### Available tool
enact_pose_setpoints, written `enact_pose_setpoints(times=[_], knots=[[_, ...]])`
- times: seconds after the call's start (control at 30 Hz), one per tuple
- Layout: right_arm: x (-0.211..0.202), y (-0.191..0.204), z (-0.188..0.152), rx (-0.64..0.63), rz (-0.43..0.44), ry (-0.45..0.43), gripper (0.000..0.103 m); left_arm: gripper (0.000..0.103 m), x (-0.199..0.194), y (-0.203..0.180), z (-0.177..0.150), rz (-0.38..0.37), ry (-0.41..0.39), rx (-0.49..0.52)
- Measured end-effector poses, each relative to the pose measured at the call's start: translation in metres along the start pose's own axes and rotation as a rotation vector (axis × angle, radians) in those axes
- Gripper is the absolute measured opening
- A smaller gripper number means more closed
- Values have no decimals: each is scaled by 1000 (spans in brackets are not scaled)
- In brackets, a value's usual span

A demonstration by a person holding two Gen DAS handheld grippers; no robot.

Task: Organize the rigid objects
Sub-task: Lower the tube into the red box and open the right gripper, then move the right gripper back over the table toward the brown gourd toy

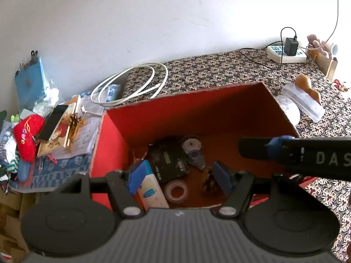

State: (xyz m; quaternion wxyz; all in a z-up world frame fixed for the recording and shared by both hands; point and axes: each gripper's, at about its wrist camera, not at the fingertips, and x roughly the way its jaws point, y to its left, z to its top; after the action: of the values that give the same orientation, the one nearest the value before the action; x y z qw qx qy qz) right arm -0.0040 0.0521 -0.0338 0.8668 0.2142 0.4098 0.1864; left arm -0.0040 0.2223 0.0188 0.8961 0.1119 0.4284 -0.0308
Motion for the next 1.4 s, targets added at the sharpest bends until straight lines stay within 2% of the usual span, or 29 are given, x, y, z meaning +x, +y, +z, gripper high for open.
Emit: enact_pose_setpoints(times=[0.3,0.53,1.23,1.4], knots=[[-28,-33,2,-23,13,21,8,72,-13,-38,0,21,10,-16],[-52,-67,5,-35,11,48,8,72,-20,-82,3,32,19,-31],[-95,-160,11,-10,4,108,8,73,-7,-201,8,29,85,3],[-99,-184,9,6,-24,116,8,78,-1,-219,6,92,80,29]])
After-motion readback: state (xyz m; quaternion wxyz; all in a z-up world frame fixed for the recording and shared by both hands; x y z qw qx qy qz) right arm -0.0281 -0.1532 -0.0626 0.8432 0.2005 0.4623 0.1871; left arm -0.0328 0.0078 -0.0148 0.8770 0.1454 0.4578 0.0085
